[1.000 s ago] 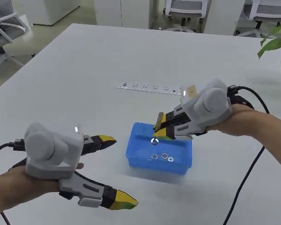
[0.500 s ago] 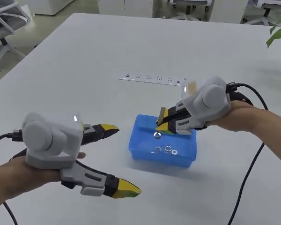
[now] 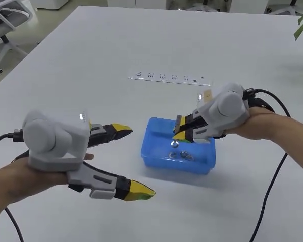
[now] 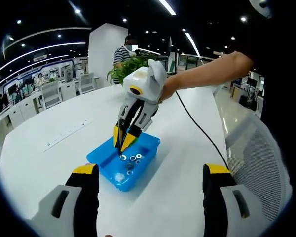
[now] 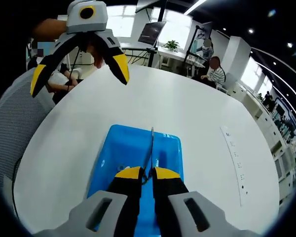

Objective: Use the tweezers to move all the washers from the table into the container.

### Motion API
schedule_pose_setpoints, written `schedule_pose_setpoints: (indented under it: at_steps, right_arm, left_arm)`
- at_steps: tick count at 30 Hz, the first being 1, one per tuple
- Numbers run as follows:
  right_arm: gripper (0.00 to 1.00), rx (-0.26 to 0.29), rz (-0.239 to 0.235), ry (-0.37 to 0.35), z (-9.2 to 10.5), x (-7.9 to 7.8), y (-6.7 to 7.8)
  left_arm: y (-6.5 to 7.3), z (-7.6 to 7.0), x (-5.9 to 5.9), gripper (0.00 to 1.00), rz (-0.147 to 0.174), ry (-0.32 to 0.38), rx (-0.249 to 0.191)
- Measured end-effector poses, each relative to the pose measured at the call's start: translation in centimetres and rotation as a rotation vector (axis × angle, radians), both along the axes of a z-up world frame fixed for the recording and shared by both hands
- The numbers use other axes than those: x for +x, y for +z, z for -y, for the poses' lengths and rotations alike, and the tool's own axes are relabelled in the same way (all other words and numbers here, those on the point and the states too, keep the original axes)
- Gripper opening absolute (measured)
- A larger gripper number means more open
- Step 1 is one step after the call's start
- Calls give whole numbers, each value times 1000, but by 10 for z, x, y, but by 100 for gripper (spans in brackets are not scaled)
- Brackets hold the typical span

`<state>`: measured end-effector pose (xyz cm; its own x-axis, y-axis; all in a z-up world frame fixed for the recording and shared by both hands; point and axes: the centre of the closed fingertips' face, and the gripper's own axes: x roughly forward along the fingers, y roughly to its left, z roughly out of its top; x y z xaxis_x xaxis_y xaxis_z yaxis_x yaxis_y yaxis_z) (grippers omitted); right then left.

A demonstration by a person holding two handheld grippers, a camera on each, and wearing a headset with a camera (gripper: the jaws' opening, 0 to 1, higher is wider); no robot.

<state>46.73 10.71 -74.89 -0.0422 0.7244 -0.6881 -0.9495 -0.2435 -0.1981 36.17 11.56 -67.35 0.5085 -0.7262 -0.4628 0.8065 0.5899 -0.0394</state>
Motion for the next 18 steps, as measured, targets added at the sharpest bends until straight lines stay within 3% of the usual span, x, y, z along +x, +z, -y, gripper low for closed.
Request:
schedule_pose_setpoints:
  at_steps: [9,11,18]
  right_arm:
    - [9,-6,-16,-14,5,2,-9]
    - [9,-11,-17,-9,6,1,-12]
    - [9,-10,-18,-8,11,0,-16]
  left_arm:
    - [0,8,18,82,9,-41,9]
    - [0,9,26,77,33,-46,24]
    - [1,16,49,60,56,-76,39]
